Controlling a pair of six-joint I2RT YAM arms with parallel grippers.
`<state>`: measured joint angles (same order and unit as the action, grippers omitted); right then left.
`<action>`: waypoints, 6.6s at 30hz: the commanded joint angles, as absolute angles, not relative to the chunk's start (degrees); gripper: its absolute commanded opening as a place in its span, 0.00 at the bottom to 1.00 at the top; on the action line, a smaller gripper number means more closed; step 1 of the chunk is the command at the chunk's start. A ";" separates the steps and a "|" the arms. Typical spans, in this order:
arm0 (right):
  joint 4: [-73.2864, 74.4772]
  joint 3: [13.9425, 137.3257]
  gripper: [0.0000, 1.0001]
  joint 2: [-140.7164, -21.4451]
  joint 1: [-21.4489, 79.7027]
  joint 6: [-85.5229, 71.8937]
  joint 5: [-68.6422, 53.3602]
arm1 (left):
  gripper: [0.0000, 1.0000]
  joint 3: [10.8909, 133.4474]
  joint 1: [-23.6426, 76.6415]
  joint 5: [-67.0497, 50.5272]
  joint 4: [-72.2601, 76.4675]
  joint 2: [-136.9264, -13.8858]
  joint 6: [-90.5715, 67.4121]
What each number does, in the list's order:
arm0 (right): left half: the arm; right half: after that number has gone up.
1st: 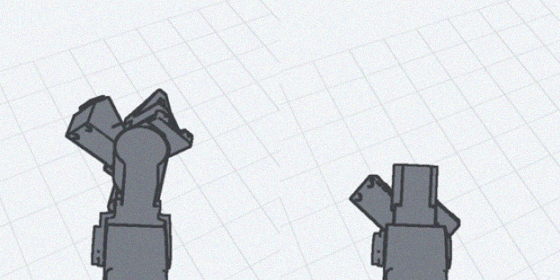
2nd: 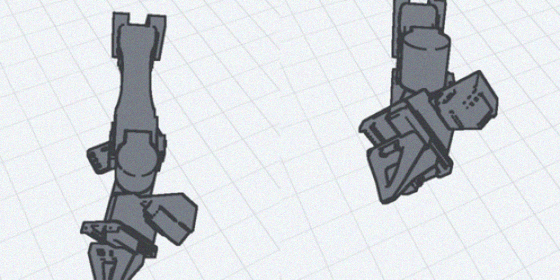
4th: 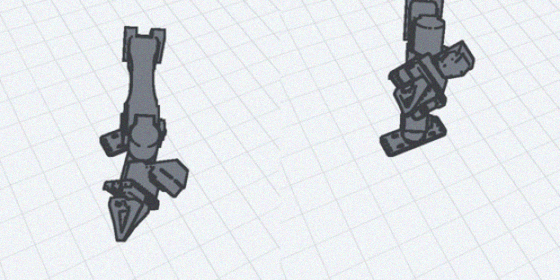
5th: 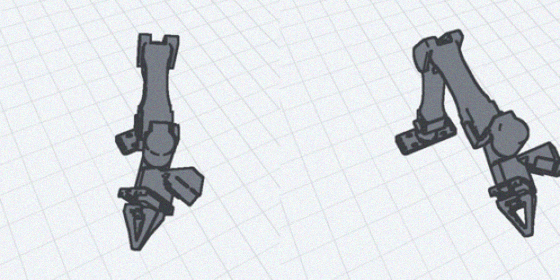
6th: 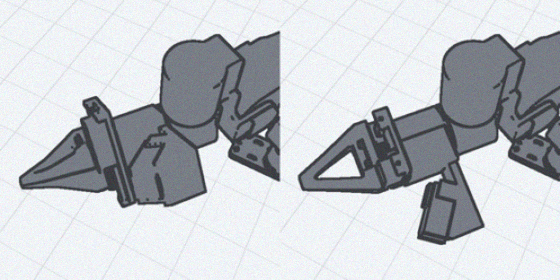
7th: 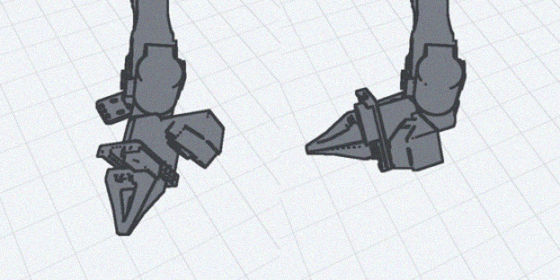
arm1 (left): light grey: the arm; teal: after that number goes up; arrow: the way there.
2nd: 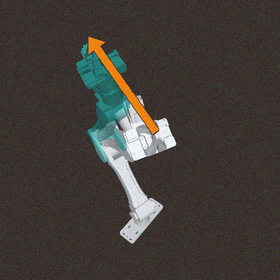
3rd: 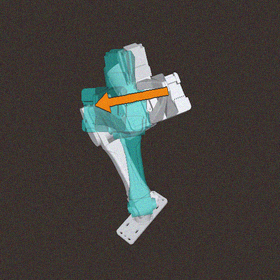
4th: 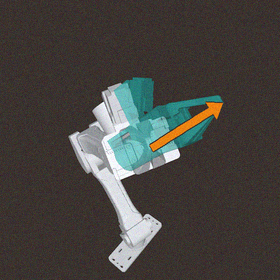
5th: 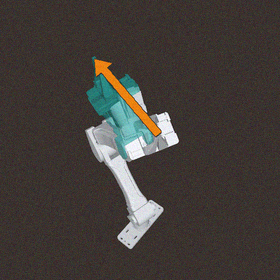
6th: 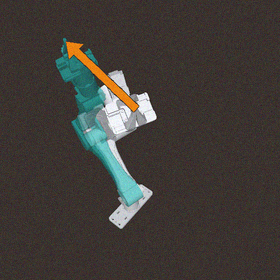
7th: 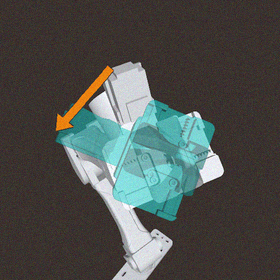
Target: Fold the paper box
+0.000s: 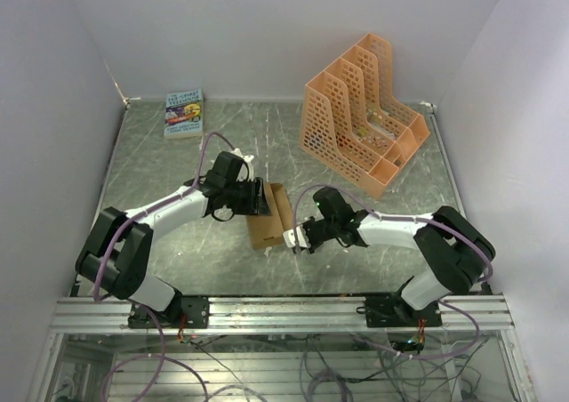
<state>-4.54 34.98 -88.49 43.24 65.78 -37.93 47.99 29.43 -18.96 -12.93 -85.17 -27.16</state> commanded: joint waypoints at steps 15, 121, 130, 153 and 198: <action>1.86 40.91 0.00 -92.33 42.10 59.22 -36.57 | 0.58 46.38 27.48 -16.99 -15.80 -87.58 -23.73; 11.22 50.80 0.00 -95.77 40.52 41.22 -38.95 | 0.59 43.95 23.12 -14.90 -14.58 -85.13 -25.80; 11.45 50.59 0.00 -95.56 37.88 39.59 -40.40 | 0.57 42.14 20.40 -14.80 -15.14 -85.41 -24.44; 12.33 53.09 0.00 -97.19 39.75 38.14 -39.42 | 0.58 44.69 19.20 -22.30 -13.49 -85.42 -25.27; 24.42 58.47 0.52 -92.33 38.48 42.16 -38.47 | 0.70 49.66 20.22 -17.92 -18.06 -81.08 -25.63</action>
